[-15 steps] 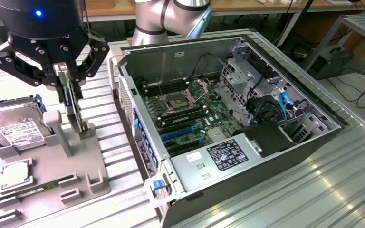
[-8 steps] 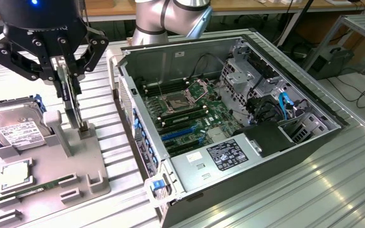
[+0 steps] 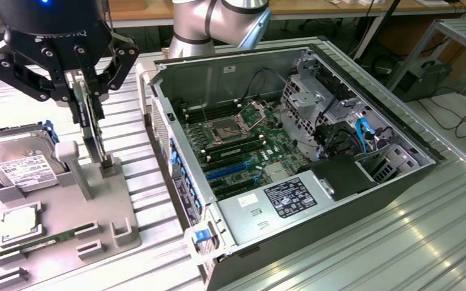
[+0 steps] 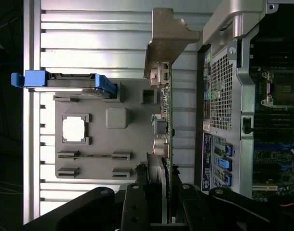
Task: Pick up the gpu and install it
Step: 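Pick up the gpu and move the gpu toward the slot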
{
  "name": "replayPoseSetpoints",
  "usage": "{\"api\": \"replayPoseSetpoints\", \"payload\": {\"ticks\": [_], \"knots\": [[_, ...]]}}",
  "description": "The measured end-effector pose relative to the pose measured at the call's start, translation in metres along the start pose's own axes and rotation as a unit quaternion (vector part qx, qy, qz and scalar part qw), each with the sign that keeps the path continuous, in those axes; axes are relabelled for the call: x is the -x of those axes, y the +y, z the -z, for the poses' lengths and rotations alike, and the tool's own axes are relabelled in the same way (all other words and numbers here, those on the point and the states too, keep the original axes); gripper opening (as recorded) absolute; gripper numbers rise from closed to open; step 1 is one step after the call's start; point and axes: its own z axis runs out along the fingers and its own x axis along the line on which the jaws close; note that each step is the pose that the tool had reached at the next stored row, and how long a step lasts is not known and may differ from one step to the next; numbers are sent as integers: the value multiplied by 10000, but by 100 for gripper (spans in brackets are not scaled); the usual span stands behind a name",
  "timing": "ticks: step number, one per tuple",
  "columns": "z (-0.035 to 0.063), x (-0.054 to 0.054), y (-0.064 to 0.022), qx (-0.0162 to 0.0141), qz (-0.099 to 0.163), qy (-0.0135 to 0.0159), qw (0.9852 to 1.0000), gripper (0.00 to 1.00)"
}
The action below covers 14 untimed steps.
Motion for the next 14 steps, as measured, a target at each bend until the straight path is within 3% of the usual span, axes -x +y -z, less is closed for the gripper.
{"api": "replayPoseSetpoints", "payload": {"ticks": [7,14], "knots": [[-1,30,-1,1,1,-1,10000,28],[-1,218,-5,1,1,-1,10000,28]]}}
